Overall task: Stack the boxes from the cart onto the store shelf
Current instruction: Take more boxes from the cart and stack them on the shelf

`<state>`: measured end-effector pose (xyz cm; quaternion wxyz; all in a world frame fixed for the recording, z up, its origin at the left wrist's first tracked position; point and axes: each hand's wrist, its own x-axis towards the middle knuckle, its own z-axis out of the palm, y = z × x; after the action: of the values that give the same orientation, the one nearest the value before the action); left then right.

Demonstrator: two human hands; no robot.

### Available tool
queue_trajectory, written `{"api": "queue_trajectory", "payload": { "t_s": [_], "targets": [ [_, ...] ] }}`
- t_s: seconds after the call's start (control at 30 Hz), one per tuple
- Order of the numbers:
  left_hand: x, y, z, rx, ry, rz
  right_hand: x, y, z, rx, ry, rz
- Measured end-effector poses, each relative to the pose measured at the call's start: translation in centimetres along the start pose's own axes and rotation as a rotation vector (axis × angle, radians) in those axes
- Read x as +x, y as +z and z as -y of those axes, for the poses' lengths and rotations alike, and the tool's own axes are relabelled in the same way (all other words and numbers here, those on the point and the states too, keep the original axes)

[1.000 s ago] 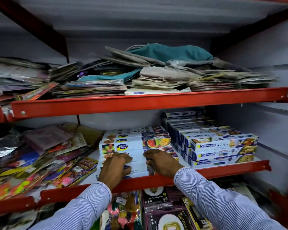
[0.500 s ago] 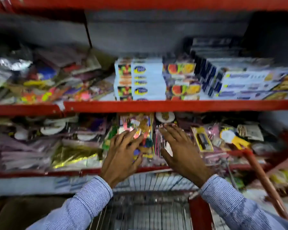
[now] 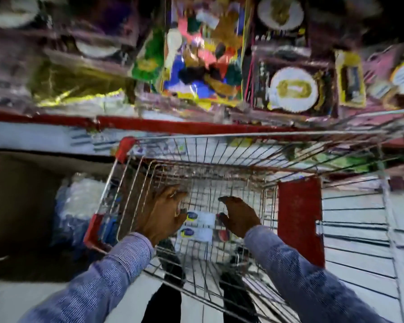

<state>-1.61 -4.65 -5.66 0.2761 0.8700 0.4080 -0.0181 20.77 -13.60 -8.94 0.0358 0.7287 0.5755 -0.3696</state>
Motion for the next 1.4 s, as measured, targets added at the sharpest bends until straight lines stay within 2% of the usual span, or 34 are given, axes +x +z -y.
{"api": "queue_trajectory", "payload": {
  "t_s": [0.13, 0.3, 0.37, 0.47, 0.57, 0.67, 0.8, 0.9, 0.97, 1.1, 1.2, 1.3, 1.4],
  "targets": [
    [-0.1, 4.7, 2.5, -0.029, 0.008, 0.066, 3.9, 6.7, -1.4, -0.102, 0.018, 0.196],
    [0.6, 7.6, 3.7, 0.045, 0.138, 0.172, 6.9, 9.4, -3.0, -0.228, -0.047, 0.206],
    [0.8, 8.0, 3.1, 0.066, 0.17, 0.161, 7.6, 9.1, -3.5, -0.247, -0.074, 0.212],
    [1.2, 8.9, 2.3, 0.234, 0.353, 0.254, 8.3, 8.9, -4.0, -0.273, -0.123, 0.185],
    [1.9, 10.4, 1.5, 0.391, 0.454, 0.433, 8.8, 8.7, -4.3, -0.323, -0.129, 0.154],
    [2.7, 12.6, 1.4, 0.457, 0.381, 0.545, 8.7, 7.5, -4.7, -0.295, -0.166, 0.087],
    [3.2, 15.7, 2.9, 0.549, 0.288, 0.647, 8.1, 5.3, -5.4, -0.27, -0.248, -0.092],
    [3.4, 17.2, 4.3, 0.495, 0.258, 0.583, 7.5, 3.7, -5.1, -0.26, -0.294, -0.17],
    [3.6, 15.5, 3.4, 0.413, 0.239, 0.614, 6.7, 2.1, -4.3, -0.261, -0.308, -0.233],
    [3.1, 9.6, 0.5, 0.289, 0.147, 0.463, 4.5, -2.7, -1.7, -0.245, -0.364, -0.348],
    [2.0, 4.0, -1.0, 0.21, 0.197, 0.376, 2.1, -7.8, 0.9, -0.258, -0.399, -0.435],
    [1.3, -3.3, -2.9, 0.285, 0.217, 0.303, -1.0, -14.2, 3.9, -0.271, -0.444, -0.469],
    [0.6, -10.2, -6.1, 0.309, 0.255, 0.102, -4.3, -20.6, 6.7, -0.303, -0.495, -0.54]
  ]
}}
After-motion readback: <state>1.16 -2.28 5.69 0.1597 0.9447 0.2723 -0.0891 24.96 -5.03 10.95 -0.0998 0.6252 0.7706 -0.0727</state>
